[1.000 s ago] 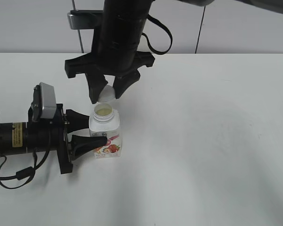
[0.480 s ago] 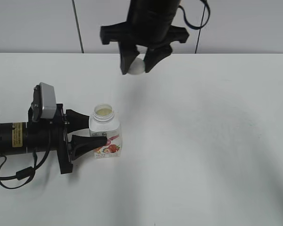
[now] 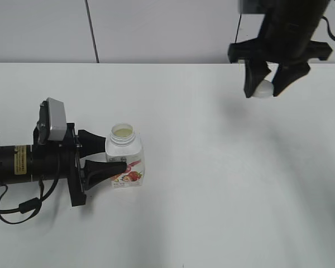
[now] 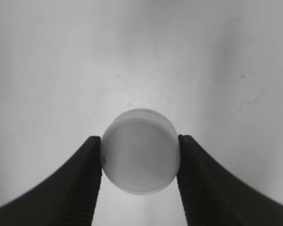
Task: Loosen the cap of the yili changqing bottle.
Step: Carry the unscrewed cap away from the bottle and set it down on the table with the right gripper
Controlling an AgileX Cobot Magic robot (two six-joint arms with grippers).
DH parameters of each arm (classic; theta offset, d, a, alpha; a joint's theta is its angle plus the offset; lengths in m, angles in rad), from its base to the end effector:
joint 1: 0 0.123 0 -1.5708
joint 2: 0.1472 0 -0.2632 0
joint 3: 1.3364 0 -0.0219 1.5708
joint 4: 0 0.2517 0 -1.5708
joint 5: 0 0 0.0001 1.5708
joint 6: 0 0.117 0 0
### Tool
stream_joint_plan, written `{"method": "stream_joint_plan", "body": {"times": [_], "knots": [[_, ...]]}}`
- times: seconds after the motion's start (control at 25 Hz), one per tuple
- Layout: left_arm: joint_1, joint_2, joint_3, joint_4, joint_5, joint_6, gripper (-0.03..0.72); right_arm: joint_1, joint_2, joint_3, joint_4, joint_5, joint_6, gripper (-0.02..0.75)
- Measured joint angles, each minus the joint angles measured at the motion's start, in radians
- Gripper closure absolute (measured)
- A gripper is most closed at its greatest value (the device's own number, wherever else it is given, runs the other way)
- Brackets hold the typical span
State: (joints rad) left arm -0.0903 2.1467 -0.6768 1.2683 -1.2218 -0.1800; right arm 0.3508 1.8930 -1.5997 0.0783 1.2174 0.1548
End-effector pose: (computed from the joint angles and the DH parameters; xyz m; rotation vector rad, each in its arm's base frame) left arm 0.2718 -0.1300 0.0439 1.1895 1.5533 -0.8802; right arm 0.3605 0.1411 0.2122 -0.2623 3.0020 0.1657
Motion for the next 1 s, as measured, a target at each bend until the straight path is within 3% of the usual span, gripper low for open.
{"method": "stream_joint_plan", "body": {"times": [0.24,0.6,1.0], "knots": [[0.000,0.000,0.000,0.001,0.000,0.000,0.315,-0.083,-0.035,0.181,0.001,-0.043,-0.047,0.350],[0.000,0.000,0.000,0.001,0.000,0.000,0.315,-0.094,-0.031,0.479,0.069,-0.394,-0.057,0.350],[0.000,0.000,0.000,0.002,-0.001,0.000,0.315,-0.094,0.018,0.556,0.076,-0.650,-0.059,0.350]]}}
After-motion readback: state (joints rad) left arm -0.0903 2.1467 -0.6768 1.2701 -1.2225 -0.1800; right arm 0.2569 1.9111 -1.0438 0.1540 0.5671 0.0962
